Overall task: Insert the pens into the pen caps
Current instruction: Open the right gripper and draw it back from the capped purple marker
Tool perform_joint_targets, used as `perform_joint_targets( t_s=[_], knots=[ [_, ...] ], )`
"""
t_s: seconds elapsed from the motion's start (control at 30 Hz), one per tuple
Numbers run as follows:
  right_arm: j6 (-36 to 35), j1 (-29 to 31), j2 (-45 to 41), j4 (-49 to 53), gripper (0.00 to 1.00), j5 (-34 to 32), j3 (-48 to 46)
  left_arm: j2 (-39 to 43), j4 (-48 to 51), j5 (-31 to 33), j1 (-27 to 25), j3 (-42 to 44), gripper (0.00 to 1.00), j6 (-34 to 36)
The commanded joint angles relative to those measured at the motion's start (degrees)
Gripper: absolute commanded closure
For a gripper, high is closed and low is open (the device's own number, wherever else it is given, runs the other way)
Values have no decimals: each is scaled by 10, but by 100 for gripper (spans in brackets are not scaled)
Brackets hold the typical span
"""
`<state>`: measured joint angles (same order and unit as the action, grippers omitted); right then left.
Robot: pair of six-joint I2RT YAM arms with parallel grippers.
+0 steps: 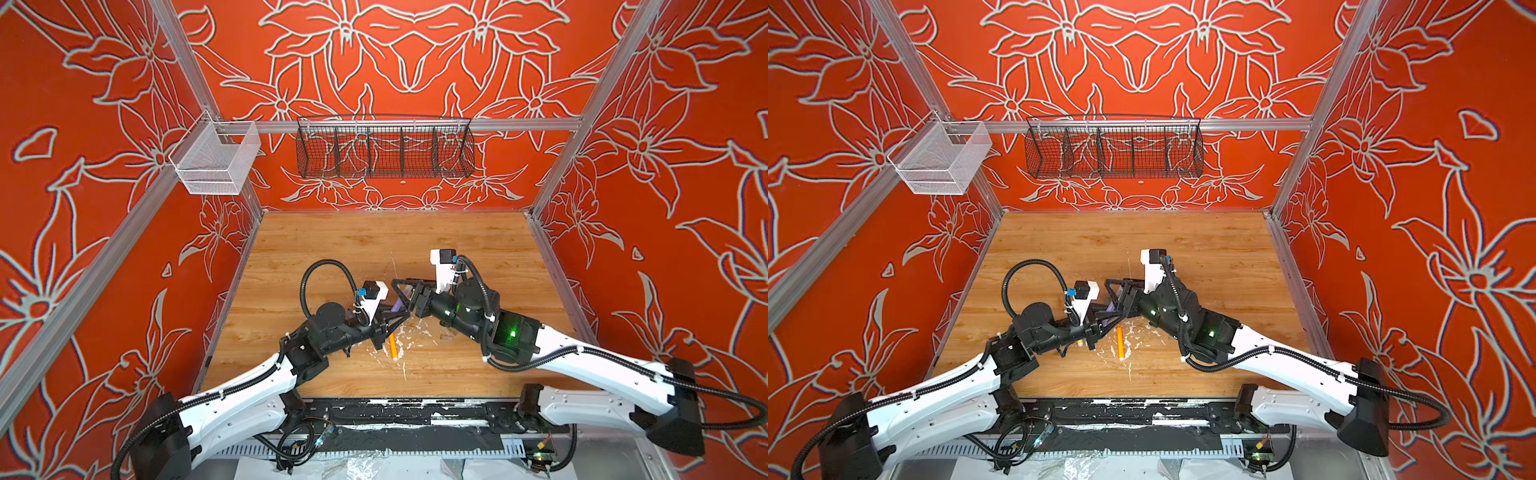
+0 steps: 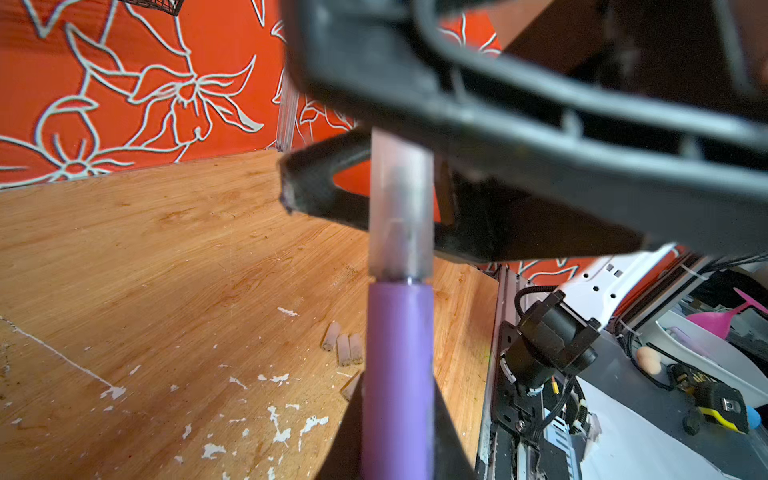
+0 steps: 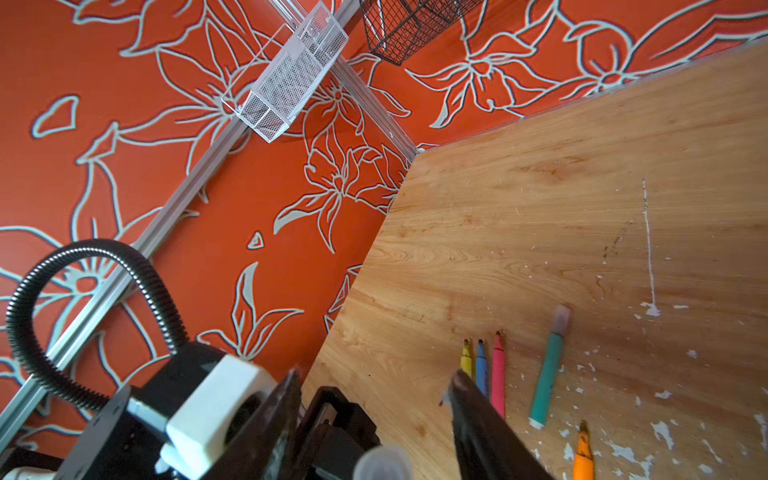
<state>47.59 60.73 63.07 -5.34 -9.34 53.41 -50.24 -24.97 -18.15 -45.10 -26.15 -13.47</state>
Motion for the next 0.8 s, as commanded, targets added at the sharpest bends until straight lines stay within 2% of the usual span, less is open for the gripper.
perform_joint_targets(
  t_s=[0.0, 0.1, 0.17, 0.3, 0.47, 0.57, 0.77],
  knots=[
    [-2, -3, 10, 8, 42, 9, 31, 10, -13, -2, -3, -12, 100, 7],
    [-4, -3, 16, 15, 46, 8, 40, 10, -13, -4, -3, -13, 100, 6],
    [-4, -4, 18, 18, 53, 9, 42, 9, -13, -4, -3, -13, 100, 7],
    [-1, -4, 24, 32, 78, 8, 44, 11, -12, -6, -3, -13, 100, 7],
    [15, -3, 29, 33, 100, 28, 31, 14, -6, 6, -3, -13, 100, 12],
    [26, 8, 28, 24, 100, 39, 15, 12, 1, 20, -3, -19, 100, 21],
    [20, 39, 20, 7, 100, 46, -15, -2, -14, 118, -2, -50, 100, -12]
  ],
)
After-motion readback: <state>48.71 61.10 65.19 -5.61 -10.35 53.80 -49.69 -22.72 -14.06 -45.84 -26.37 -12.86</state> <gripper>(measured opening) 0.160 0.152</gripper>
